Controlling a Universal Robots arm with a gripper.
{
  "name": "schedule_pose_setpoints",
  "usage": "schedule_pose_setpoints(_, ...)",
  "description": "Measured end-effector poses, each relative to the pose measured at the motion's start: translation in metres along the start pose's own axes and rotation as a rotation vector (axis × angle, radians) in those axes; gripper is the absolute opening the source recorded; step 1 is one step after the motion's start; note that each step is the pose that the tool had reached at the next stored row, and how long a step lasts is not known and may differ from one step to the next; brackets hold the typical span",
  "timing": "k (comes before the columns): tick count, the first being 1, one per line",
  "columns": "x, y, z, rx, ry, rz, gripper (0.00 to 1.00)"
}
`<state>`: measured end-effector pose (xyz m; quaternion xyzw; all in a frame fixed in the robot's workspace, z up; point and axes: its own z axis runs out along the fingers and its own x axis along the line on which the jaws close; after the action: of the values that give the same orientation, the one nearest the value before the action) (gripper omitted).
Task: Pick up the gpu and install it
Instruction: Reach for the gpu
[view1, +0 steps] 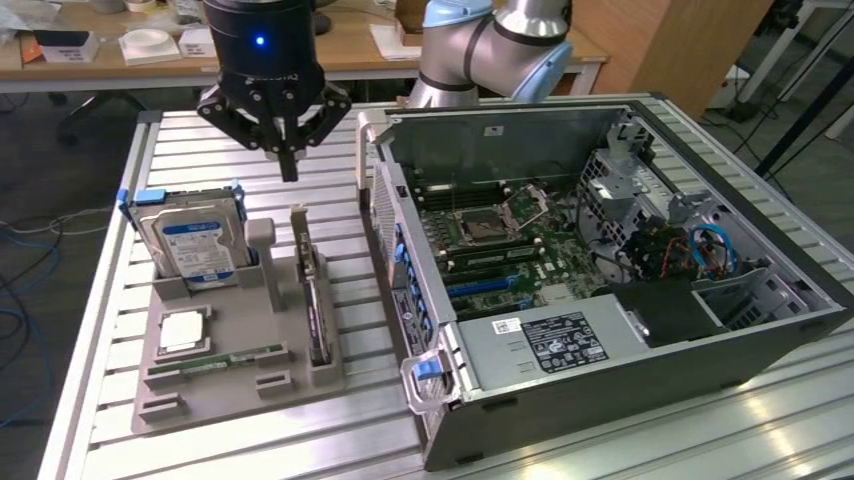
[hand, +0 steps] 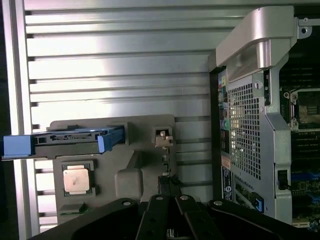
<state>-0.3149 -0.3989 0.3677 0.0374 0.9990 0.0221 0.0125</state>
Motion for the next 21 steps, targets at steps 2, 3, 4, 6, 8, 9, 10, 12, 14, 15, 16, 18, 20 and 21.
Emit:
schedule_pose_setpoints(2, 0.0022, -0.0002, 0.0003, 0.0000, 0.0000, 0.000, 0.11)
schedule_pose_setpoints(3, 0.0030, -0.0002, 0.0003, 0.0000, 0.0000, 0.000, 0.11)
schedule_pose_setpoints(4, 0.0031, -0.0003, 0.0004, 0.0000, 0.0000, 0.000, 0.11)
schedule_pose_setpoints(6, 0.0031, -0.0003, 0.0004, -0.0001, 0.0000, 0.000, 0.11)
schedule_pose_setpoints(8, 0.0032, -0.0003, 0.0003, 0.0001, 0.0001, 0.000, 0.11)
schedule_pose_setpoints(9, 0.0032, -0.0002, 0.0003, 0.0000, 0.0000, 0.000, 0.11)
schedule_pose_setpoints(10, 0.0032, -0.0002, 0.0003, 0.0000, 0.0001, 0.000, 0.11)
schedule_pose_setpoints(12, 0.0032, -0.0002, 0.0003, 0.0000, 0.0000, 0.000, 0.11)
schedule_pose_setpoints(14, 0.0038, -0.0003, 0.0004, 0.0000, -0.0001, 0.000, 0.11)
schedule_pose_setpoints(15, 0.0041, -0.0003, 0.0004, 0.0000, -0.0001, 0.000, 0.11)
schedule_pose_setpoints(16, 0.0044, -0.0003, 0.0004, 0.0000, 0.0000, 0.000, 0.11)
schedule_pose_setpoints(18, 0.0053, -0.0004, 0.0004, 0.0000, 0.0001, 0.000, 0.11)
schedule_pose_setpoints(20, 0.0060, -0.0005, 0.0005, 0.0000, 0.0000, 0.000, 0.11)
schedule_pose_setpoints(21, 0.0063, -0.0005, 0.0005, 0.0000, 0.0000, 0.000, 0.11)
